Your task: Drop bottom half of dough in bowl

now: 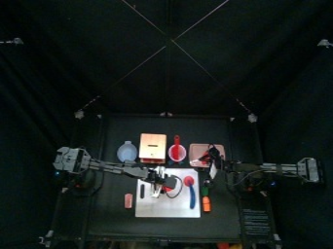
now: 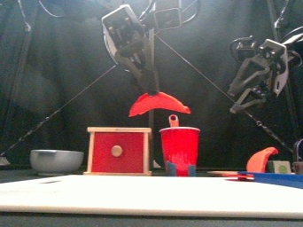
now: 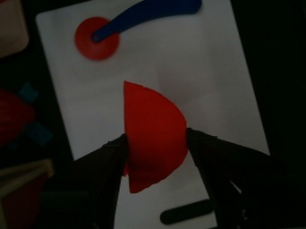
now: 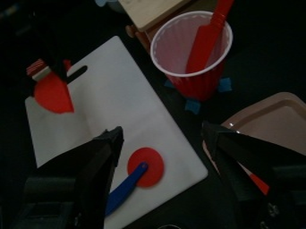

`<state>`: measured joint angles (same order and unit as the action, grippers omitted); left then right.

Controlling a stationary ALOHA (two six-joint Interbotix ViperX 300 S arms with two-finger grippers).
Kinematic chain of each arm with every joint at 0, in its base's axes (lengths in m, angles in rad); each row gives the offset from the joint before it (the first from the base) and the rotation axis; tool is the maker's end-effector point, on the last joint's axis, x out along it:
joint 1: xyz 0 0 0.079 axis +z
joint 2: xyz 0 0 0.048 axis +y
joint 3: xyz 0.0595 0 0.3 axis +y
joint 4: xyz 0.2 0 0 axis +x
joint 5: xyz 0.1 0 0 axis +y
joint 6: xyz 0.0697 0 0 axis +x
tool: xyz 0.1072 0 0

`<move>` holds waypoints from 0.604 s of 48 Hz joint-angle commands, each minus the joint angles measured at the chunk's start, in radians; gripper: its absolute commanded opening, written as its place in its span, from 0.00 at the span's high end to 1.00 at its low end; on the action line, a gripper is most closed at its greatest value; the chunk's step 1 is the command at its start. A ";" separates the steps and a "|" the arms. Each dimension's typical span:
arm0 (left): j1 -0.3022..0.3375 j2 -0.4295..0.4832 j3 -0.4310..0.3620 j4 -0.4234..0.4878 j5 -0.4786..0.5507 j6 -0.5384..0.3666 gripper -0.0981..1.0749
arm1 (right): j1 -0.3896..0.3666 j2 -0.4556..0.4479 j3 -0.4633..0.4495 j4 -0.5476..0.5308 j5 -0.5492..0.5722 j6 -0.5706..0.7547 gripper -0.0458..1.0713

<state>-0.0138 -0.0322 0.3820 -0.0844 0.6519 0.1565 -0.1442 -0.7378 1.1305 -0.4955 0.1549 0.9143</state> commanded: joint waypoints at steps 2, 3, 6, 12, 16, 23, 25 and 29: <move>0.023 -0.109 0.052 0.037 -0.021 -0.031 0.16 | 0.005 0.002 -0.011 0.002 0.002 0.000 0.07; 0.028 -0.124 0.066 0.041 -0.023 -0.040 0.16 | 0.006 0.000 -0.011 0.002 0.003 0.000 0.07; 0.048 -0.175 0.106 0.064 -0.023 -0.074 0.16 | 0.008 0.000 -0.009 0.000 0.003 0.000 0.07; 0.110 -0.293 0.210 0.144 -0.023 -0.160 0.16 | 0.008 0.000 -0.008 0.002 0.003 0.000 0.07; 0.156 -0.373 0.273 0.199 -0.023 -0.207 0.16 | 0.008 0.000 -0.006 0.002 0.012 0.000 0.07; 0.242 -0.526 0.373 0.244 -0.026 -0.259 0.16 | 0.008 0.000 -0.008 0.002 0.044 0.000 0.07; 0.261 -0.551 0.397 0.247 -0.028 -0.265 0.16 | 0.008 0.000 -0.006 0.002 0.048 0.000 0.07; 0.313 -0.591 0.456 0.245 -0.038 -0.273 0.16 | 0.008 0.000 -0.006 0.002 0.048 0.000 0.07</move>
<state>0.2608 -0.5967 0.8145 0.1580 0.6305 -0.1135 -0.1396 -0.7409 1.1321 -0.4955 0.2056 0.9143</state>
